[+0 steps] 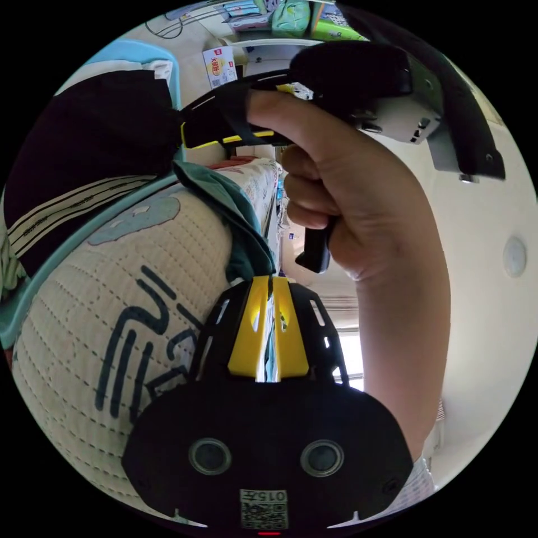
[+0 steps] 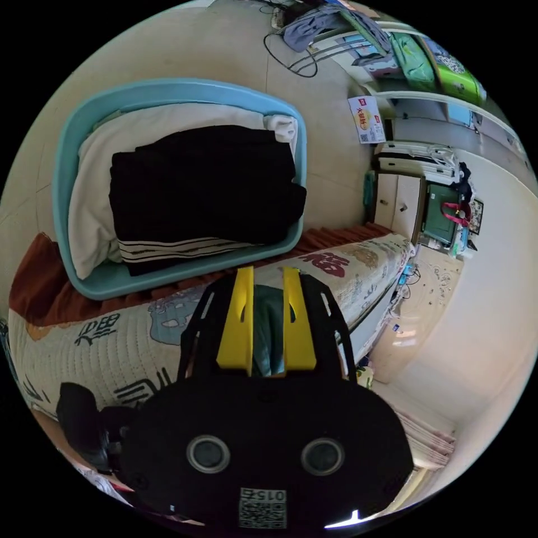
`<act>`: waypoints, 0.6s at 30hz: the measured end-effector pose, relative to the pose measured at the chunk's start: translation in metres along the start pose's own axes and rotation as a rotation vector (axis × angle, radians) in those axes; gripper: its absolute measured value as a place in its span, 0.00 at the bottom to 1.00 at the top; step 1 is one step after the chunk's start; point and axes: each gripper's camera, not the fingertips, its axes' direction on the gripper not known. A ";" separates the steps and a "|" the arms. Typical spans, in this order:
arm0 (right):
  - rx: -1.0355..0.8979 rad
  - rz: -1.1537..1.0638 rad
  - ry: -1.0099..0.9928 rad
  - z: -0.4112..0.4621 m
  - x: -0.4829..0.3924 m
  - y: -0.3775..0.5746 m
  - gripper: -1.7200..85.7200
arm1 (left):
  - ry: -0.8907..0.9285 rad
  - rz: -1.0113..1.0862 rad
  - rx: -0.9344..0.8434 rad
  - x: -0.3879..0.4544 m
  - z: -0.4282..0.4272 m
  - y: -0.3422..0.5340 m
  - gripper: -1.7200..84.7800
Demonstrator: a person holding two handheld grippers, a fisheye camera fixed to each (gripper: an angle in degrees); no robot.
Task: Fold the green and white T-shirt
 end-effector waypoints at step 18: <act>0.189 0.379 -0.185 0.059 0.088 0.176 0.06 | -0.048 0.106 0.021 0.011 0.005 0.015 0.01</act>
